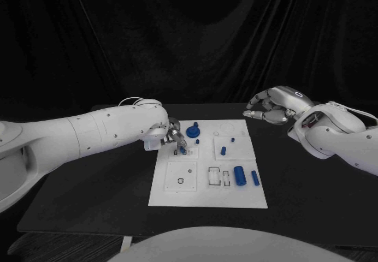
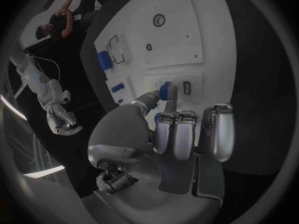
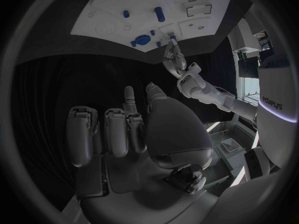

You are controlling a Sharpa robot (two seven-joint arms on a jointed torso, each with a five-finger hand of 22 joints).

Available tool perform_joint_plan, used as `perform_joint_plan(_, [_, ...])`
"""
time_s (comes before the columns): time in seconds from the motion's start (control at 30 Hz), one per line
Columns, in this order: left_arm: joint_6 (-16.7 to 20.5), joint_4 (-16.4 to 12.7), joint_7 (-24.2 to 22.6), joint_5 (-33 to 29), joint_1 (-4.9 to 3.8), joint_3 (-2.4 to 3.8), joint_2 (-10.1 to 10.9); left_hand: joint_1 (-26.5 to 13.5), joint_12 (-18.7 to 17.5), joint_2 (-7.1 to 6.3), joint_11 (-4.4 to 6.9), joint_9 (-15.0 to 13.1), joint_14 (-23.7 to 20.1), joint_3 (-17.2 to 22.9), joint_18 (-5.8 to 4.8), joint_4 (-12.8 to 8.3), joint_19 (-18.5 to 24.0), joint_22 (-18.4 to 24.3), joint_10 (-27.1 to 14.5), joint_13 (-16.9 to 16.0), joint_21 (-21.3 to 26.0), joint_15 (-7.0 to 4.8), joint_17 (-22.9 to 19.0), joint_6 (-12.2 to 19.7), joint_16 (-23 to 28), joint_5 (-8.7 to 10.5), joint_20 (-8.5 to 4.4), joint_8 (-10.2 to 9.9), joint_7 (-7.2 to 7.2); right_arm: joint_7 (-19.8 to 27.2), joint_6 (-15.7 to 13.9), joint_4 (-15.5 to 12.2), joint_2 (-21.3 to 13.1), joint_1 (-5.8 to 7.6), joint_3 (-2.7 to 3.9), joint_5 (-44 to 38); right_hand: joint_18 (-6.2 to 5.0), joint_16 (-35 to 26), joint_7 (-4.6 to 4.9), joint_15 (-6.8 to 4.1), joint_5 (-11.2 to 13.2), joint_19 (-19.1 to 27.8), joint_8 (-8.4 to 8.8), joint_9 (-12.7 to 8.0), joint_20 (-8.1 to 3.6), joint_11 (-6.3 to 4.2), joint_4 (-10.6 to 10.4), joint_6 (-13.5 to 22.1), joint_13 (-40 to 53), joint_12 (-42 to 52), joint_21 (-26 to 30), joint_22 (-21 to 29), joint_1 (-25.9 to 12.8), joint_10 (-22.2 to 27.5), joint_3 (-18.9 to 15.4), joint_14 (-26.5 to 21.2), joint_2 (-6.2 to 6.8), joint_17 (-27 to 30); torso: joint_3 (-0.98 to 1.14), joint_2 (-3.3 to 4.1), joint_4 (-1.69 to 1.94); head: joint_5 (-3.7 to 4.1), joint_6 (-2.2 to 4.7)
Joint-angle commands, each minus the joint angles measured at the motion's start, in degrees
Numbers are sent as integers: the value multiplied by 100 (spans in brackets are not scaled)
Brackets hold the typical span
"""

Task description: Assemble the parts on the task board

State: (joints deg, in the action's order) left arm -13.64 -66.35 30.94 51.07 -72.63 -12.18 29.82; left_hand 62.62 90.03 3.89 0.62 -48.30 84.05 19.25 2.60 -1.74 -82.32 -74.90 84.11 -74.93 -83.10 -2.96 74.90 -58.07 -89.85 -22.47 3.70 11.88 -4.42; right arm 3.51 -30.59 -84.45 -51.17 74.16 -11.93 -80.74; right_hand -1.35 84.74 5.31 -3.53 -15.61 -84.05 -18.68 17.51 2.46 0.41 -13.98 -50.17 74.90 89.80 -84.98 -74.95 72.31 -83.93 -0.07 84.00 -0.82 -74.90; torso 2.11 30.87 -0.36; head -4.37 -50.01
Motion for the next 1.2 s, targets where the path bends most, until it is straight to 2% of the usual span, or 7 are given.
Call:
perform_joint_plan(0.03, [138, -67, 2, -9, -18, 6, 39, -78, -3, -7, -17, -10, 595, 390, -22, -353, -33, -1062, 589, -1507, 7, 15, 1510, -65, -15, 25, 7, 28, 97, -128, 95, 14, 9, -21, 5, -12, -11, -20, 7, 33, 33, -342, -11, -4, 50, 31, 0, -47, 1510, 20, 32, -1311, -7, -607, -35, 368, -37, -153, 0, 0, -1, -16, 1])
perform_joint_plan(0.3, [214, -97, -18, -9, -18, 5, 60, -109, -3, -1, -18, -16, 595, 422, -21, -336, -32, -1062, 589, -1507, 12, 14, 1510, -43, -15, 54, 4, 14, 94, -120, 115, 43, 46, -34, 5, -12, -12, -22, 9, 34, 88, -342, 6, -14, 56, 30, -50, -33, 1510, 20, 31, -1311, -73, -607, -66, 366, -65, -146, 9, -14, 4, -34, 1])
perform_joint_plan(0.43, [246, -90, -15, -9, -11, 4, 49, -112, -3, 2, -19, -16, 595, 427, -22, -333, -32, -1062, 589, -1507, 12, 14, 1510, -40, -15, 55, 4, 11, 93, -118, 119, 47, 55, -38, 5, -12, -14, -26, 9, 34, 94, -338, 8, -15, 56, 30, -54, -30, 1510, 20, 39, -1309, -79, -607, -68, 364, -68, -135, 4, -7, 4, -26, 1])
perform_joint_plan(0.77, [532, -115, -25, -9, 50, 3, 31, -132, -3, 7, -21, -20, 595, 440, -29, -319, -55, -1076, 589, -1507, -7, 15, 1510, -35, -15, 70, 3, 6, 90, -122, 95, 45, 40, -42, 5, -12, -15, -29, 8, 34, 93, -336, 11, -17, 56, 31, -53, -27, 1510, 20, 43, -1307, -76, -607, -69, 362, -70, -127, 4, -9, 1, -36, 1])
perform_joint_plan(1.2, [572, -82, -46, -9, 97, 1, 10, -145, -3, 9, -20, -27, 595, 450, -28, -310, -54, -1075, 589, -1507, -5, 14, 1510, -49, -15, 71, 3, 12, 93, -110, 82, 50, 48, -54, 5, -12, -18, -31, 7, 34, 91, -332, 12, -17, 56, 32, -50, -27, 1510, 20, 53, -1304, -73, -607, -68, 361, -71, -122, 5, -11, 0, -64, 1])
